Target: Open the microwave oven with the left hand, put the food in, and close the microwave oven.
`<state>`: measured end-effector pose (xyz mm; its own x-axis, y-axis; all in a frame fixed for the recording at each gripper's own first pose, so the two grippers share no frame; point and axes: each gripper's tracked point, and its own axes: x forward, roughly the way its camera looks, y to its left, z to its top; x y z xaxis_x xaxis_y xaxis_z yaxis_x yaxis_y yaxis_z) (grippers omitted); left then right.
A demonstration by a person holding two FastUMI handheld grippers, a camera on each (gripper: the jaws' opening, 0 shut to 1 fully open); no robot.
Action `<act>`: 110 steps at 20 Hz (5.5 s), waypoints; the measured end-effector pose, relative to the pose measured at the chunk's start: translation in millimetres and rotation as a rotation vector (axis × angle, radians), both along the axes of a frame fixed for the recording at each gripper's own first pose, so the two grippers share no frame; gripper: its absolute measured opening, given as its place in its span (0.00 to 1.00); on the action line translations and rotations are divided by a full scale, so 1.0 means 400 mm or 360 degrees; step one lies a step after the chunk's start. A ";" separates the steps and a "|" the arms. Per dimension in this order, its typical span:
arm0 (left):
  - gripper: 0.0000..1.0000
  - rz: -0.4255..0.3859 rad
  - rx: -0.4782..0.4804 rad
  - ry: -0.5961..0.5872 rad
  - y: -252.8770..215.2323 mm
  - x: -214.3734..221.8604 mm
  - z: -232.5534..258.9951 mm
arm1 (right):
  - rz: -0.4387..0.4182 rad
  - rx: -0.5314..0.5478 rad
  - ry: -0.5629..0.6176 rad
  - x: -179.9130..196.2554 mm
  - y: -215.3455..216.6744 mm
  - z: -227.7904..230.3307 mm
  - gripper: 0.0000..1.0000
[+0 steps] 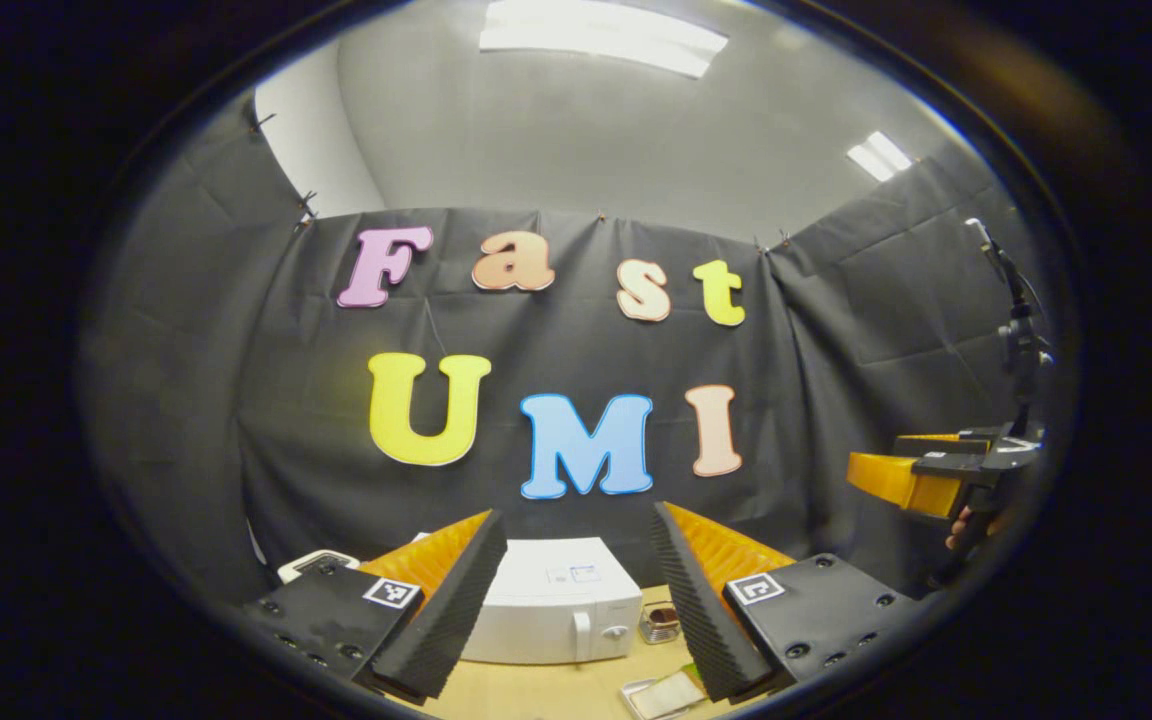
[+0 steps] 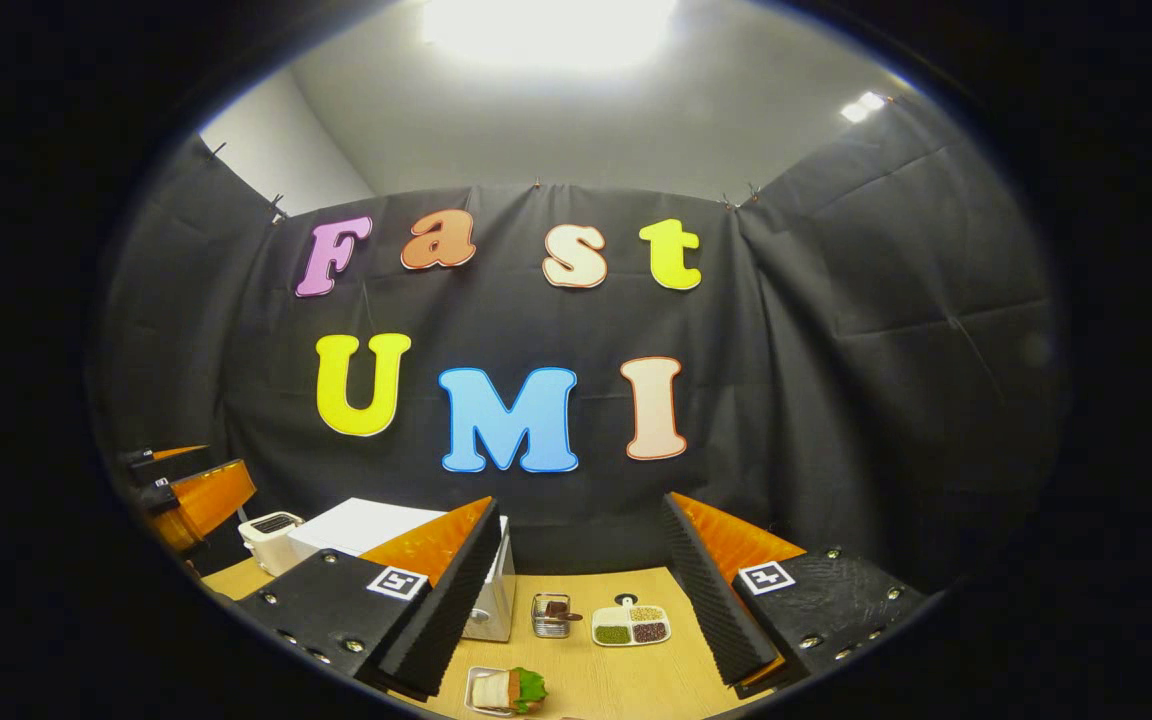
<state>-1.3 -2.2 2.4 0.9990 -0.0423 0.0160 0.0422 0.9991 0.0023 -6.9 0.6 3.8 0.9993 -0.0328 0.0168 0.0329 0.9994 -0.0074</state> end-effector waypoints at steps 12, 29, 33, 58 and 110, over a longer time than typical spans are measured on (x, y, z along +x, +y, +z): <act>0.95 -0.0157 -0.0090 0.0026 -0.021 0.015 -0.110 | -0.0061 -0.0008 0.0051 -0.020 0.047 -0.049 0.97; 0.93 -0.0028 -0.0034 0.0683 -0.059 0.427 -0.846 | -0.0036 0.0011 0.0079 0.134 -0.112 -0.136 0.97; 0.82 0.0031 -0.0045 0.0804 -0.050 0.492 -0.951 | -0.0052 0.0020 0.0147 0.165 -0.151 -0.174 0.97; 0.06 -0.0127 0.0070 0.0991 -0.044 0.331 -0.984 | -0.0038 0.0108 0.0224 0.148 -0.151 -0.216 0.97; 0.05 0.0675 0.0066 0.0964 0.935 -0.495 -0.728 | 0.0345 -0.0012 0.0595 -0.036 0.252 -0.404 0.97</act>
